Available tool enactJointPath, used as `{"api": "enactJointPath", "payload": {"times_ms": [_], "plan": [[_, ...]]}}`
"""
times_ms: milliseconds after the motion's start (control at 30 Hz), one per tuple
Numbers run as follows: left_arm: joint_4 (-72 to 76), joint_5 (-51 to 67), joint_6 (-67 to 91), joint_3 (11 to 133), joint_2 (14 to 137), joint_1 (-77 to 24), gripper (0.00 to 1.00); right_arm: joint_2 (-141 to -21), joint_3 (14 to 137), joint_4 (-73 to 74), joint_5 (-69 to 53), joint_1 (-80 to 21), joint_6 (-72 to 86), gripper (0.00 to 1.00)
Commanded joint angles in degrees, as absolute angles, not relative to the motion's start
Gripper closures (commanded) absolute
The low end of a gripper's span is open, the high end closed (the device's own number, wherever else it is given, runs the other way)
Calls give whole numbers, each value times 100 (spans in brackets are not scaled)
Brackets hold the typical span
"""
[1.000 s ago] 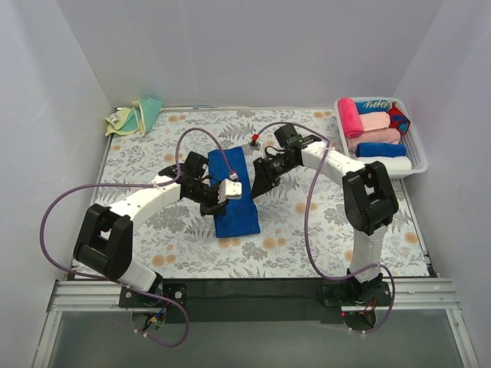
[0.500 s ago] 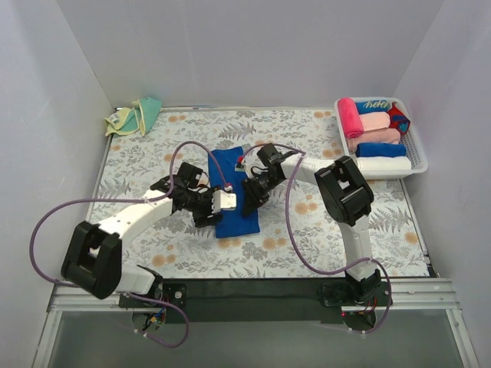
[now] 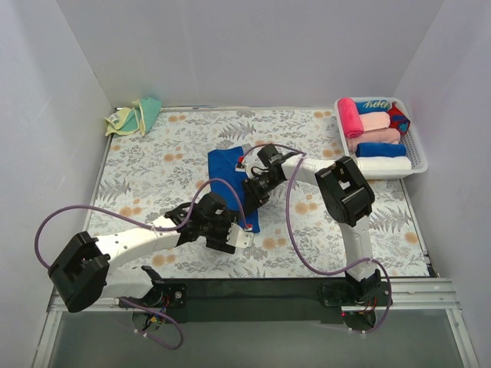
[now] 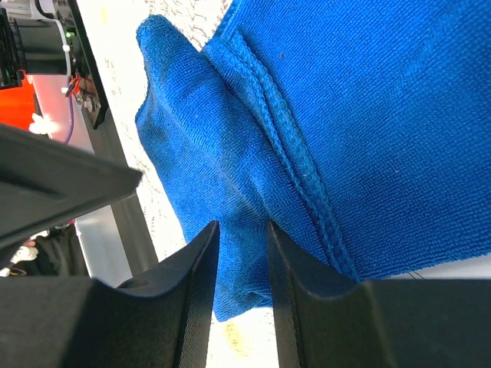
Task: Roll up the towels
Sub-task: Roll the towel
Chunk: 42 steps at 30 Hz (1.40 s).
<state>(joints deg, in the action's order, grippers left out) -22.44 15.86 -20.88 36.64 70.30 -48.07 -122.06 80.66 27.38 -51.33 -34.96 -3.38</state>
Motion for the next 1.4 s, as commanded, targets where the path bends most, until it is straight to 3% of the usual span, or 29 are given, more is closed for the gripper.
{"api": "enactJointPath", "payload": {"times_ms": [0, 200, 300, 433, 600, 700, 833, 933, 1133, 1367], "plan": [[-1426, 897, -1934, 3499, 7092, -5035, 35, -12138, 7954, 2689, -4896, -3489, -440, 68], [-1125, 817, -1837, 3235, 7549, -5177, 42, -12234, 7910, 2637, -4913, -3480, -404, 73], [-958, 607, -1749, 3199, 7839, -5186, 53, -12235, 7814, 2602, -4939, -3480, -378, 73], [-1589, 885, -1626, 3541, 8217, -5186, 76, -12164, 7620, 2522, -4931, -3481, -378, 73], [-2555, 1695, -1521, 3788, 8068, -5168, 89, -11901, 7462, 2514, -4913, -3463, -466, 72], [-3127, 2336, -1477, 4078, 8156, -5011, 97, -11480, 7488, 2540, -4869, -3280, -509, 63], [-3673, 3136, -1424, 4629, 8532, -4580, 100, -10611, 7445, 2645, -4659, -2831, -702, 41], [-4174, 3883, -1599, 5000, 9015, -4088, 100, -9979, 7375, 2830, -4527, -2427, -1026, 32], [-5272, 5095, -2214, 6081, 9913, -3253, 100, -8660, 6962, 2997, -4254, -2180, -1827, 24], [-6678, 5861, -3163, 7206, 11723, -2550, 100, -7972, 6356, 3006, -3623, -3013, -2724, 29]]}}
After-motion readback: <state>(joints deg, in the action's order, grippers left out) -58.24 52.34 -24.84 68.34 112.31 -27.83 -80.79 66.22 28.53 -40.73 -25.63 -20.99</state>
